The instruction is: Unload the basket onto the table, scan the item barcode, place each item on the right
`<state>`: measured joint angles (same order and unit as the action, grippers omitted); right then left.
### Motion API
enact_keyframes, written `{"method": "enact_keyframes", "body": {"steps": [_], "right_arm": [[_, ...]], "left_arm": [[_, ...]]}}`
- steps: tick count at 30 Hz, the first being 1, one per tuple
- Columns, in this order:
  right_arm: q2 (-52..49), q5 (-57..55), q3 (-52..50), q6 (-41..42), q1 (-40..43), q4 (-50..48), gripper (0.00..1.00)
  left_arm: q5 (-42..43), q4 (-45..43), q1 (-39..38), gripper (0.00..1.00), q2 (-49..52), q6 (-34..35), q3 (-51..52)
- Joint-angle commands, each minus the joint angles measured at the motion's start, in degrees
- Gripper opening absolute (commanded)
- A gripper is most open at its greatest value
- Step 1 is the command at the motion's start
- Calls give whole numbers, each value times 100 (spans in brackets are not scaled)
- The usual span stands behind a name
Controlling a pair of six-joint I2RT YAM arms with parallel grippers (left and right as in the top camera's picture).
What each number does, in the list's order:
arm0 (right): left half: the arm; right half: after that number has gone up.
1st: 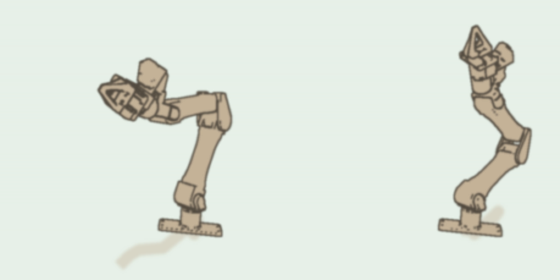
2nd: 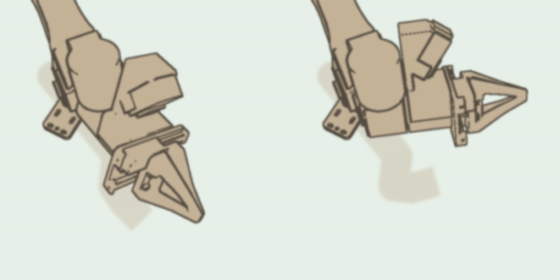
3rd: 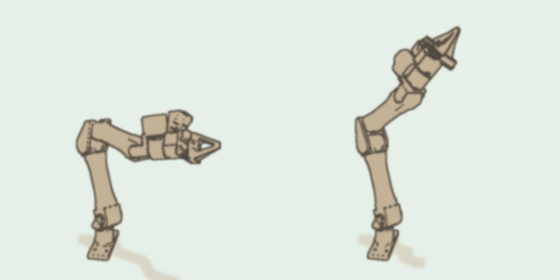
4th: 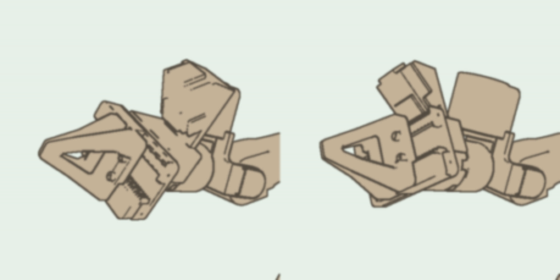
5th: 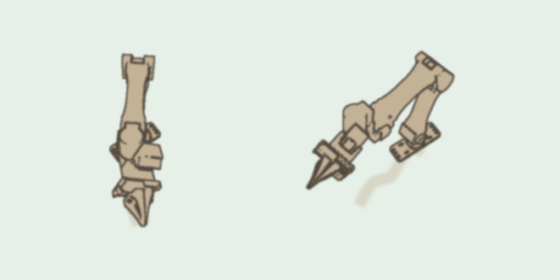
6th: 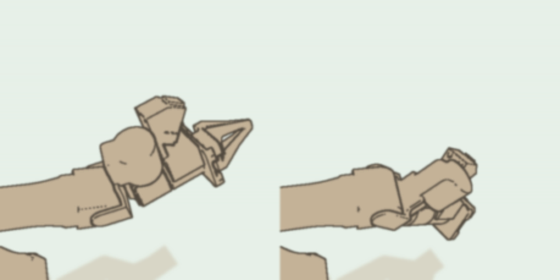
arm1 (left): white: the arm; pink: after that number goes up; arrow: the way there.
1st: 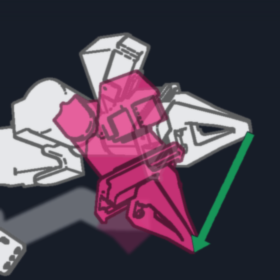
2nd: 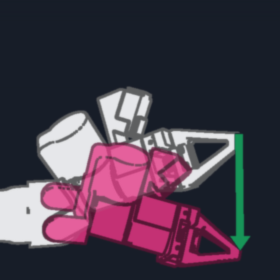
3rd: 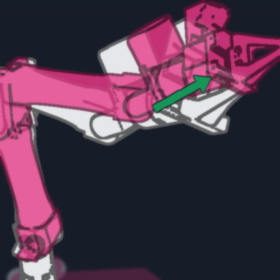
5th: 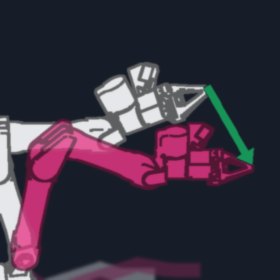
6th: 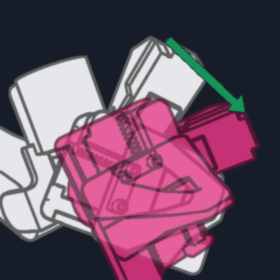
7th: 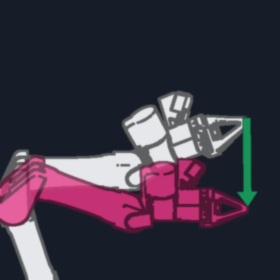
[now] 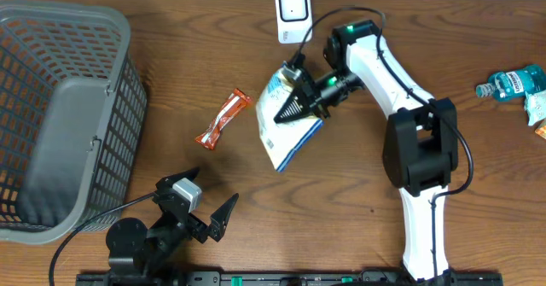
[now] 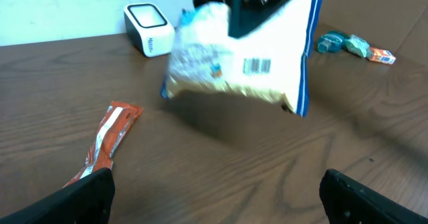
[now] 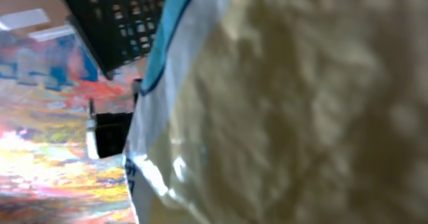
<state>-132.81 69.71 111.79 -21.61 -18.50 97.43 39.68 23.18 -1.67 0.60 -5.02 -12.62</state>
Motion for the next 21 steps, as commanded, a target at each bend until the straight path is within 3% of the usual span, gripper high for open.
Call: {"method": "enact_keyframes", "body": {"steps": [1, 11, 21], "right_arm": [[94, -70, -291, -170, 131, 11, 1], [247, -61, -1032, -293, 466, 11, 1], [1038, -286, -1152, -374, 702, 13, 1]], "left_arm": [[-4, -2, -17, 98, -31, -96, 4], [-4, -2, -17, 98, -31, -98, 4], [-7, -2, -17, 98, -31, -96, 4]]}}
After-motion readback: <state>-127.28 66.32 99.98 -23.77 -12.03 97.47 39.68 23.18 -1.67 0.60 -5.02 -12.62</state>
